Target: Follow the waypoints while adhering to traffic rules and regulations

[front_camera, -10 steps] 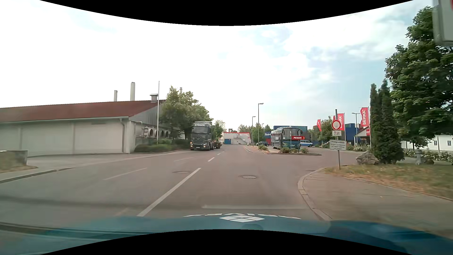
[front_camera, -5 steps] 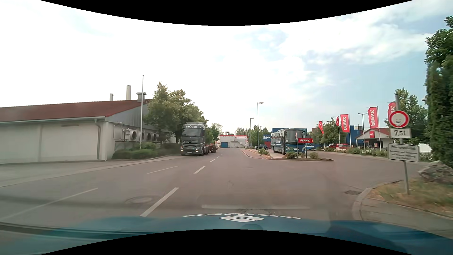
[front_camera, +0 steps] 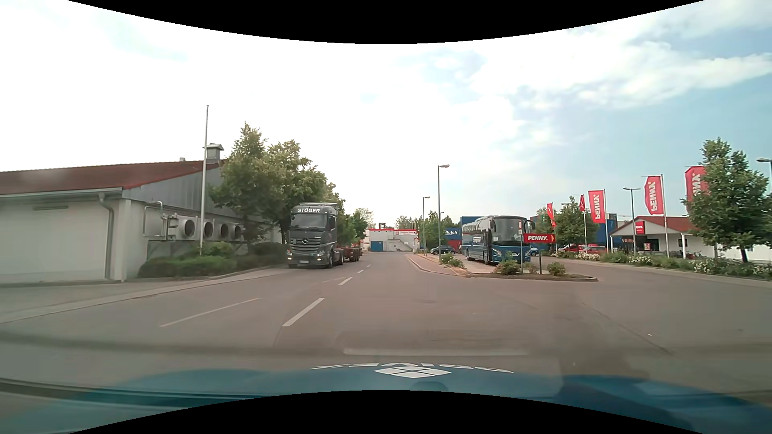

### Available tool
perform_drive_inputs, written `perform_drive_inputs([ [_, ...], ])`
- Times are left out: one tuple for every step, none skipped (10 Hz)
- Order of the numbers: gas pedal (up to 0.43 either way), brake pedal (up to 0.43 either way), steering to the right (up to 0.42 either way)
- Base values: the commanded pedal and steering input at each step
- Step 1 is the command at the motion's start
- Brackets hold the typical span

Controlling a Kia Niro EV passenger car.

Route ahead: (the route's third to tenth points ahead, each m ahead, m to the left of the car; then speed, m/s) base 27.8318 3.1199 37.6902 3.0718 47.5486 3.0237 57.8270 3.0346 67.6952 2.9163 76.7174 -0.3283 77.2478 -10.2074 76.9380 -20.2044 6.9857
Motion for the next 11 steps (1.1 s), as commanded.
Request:
perform_drive_inputs([
  [0.157, 0.000, 0.017],
  [0.157, 0.000, 0.017],
  [0.157, 0.000, 0.014],
  [0.157, 0.000, 0.012],
  [0.157, 0.000, 0.011],
  [0.157, 0.000, 0.009],
  [0.157, 0.000, 0.005],
  [0.169, 0.000, 0.003],
  [0.177, 0.000, 0.003],
  [0.177, 0.000, -0.001],
  [0.177, 0.000, -0.013],
])
